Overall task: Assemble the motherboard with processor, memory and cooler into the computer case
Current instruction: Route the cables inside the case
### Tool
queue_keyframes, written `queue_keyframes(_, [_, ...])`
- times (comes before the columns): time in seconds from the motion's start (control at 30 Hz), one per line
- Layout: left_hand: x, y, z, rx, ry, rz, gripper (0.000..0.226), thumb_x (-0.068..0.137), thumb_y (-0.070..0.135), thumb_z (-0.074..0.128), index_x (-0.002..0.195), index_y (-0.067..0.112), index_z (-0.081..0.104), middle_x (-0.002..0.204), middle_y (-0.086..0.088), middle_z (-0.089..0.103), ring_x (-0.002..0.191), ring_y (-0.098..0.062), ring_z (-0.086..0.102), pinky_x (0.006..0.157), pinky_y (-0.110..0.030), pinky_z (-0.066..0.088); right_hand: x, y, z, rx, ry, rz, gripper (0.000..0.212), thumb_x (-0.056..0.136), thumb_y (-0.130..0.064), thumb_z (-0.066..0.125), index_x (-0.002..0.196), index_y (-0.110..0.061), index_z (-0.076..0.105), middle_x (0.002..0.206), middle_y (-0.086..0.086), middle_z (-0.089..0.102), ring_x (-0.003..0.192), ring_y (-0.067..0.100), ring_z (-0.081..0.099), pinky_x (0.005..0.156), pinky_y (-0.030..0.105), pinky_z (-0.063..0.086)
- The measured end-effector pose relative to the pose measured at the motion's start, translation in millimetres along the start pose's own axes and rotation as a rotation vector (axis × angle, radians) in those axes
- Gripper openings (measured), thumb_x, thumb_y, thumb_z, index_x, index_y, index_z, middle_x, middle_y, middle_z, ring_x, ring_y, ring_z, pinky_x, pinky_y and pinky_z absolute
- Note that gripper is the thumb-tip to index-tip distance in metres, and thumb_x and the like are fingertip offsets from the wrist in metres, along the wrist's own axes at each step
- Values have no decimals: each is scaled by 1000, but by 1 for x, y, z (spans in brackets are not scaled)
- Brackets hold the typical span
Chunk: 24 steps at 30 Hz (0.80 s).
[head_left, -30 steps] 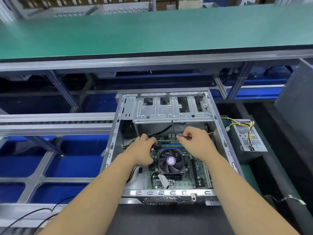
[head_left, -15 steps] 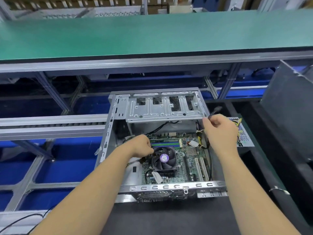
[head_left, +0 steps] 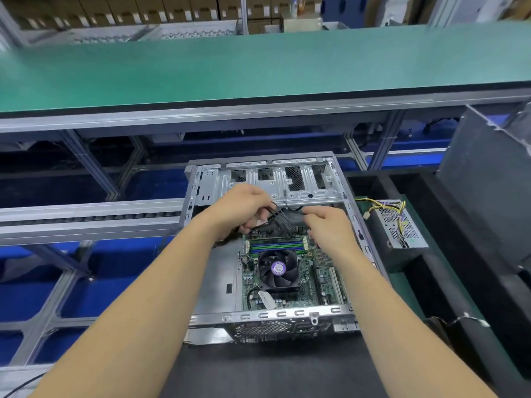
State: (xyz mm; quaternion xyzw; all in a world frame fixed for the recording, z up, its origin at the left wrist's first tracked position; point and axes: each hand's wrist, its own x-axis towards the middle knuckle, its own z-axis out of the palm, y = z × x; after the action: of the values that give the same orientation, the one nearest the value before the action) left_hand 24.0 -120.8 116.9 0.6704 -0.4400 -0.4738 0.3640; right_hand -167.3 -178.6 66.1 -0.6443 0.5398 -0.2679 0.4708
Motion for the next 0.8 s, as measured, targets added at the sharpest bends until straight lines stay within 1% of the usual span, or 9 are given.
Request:
queue_keyframes(0.1, [-2, 7, 0, -102, -32, 9, 23, 101, 17, 47, 98, 4, 66, 57, 2, 50, 39, -8, 24, 37, -16, 20, -5, -3, -1, 162, -91, -32, 40, 94, -1, 48, 100, -33, 72, 113, -7, 73, 105, 10, 67, 97, 40, 56])
queue_keyframes(0.17, [-5, 11, 0, -225, -58, -5, 22, 102, 14, 46, 97, 4, 66, 58, 1, 49, 39, -7, 23, 35, -15, 20, -8, -2, -3, 223, -244, -71, 53, 88, 8, 45, 104, -36, 71, 113, -13, 73, 114, 5, 64, 105, 42, 50])
queue_keyframes(0.3, [-12, 16, -3, -487, -80, -45, 19, 101, 14, 46, 98, 4, 61, 60, 0, 49, 40, -6, 24, 32, -14, 20, -15, 0, -6, 233, -450, -174, 50, 81, -2, 50, 112, -34, 71, 113, -15, 74, 113, 0, 64, 98, 29, 47])
queue_keyframes(0.4, [-14, 22, -6, -687, -70, -50, 18, 101, 14, 43, 95, 6, 58, 60, 2, 48, 38, -3, 24, 28, -13, 18, -14, 5, -7, 154, -415, -221, 32, 90, -11, 67, 114, -31, 70, 107, -8, 74, 100, 3, 67, 89, 25, 48])
queue_keyframes(0.47, [-13, 26, -8, -782, -36, -31, 18, 101, 14, 43, 93, 7, 58, 61, 2, 48, 38, -3, 25, 28, -12, 18, -14, 6, -4, 138, -344, -260, 12, 93, -19, 69, 98, -29, 73, 93, -4, 74, 84, 4, 65, 82, 23, 49])
queue_keyframes(0.53, [-13, 30, -10, -894, -6, -17, 19, 101, 15, 44, 92, 7, 58, 64, 2, 48, 38, -3, 26, 29, -12, 17, -15, 4, -2, 237, -207, -300, 14, 96, -22, 66, 85, -26, 73, 84, 0, 72, 80, 7, 66, 80, 23, 51])
queue_keyframes(0.6, [-12, 31, -13, -1037, 16, -10, 18, 101, 16, 44, 93, 8, 58, 67, 1, 46, 40, -4, 27, 31, -13, 17, -13, -1, -4, 434, -130, -294, 18, 97, -21, 64, 83, -25, 75, 81, 1, 72, 80, 13, 68, 84, 33, 57])
queue_keyframes(0.7, [-10, 28, -14, -1283, 87, 5, 14, 100, 14, 48, 89, 9, 55, 66, 0, 47, 40, -6, 28, 31, -14, 19, -11, -8, -11, 783, -176, -223, 11, 91, -18, 69, 98, -20, 77, 85, 7, 69, 69, 20, 63, 69, 36, 57])
queue_keyframes(0.8, [-6, 22, -14, -1529, 196, 32, 17, 102, 13, 47, 86, 10, 53, 66, 2, 44, 40, -7, 27, 34, -16, 22, -8, -6, -16, 854, -293, -105, 35, 90, -14, 72, 124, -18, 66, 102, 13, 73, 63, 21, 62, 54, 30, 52])
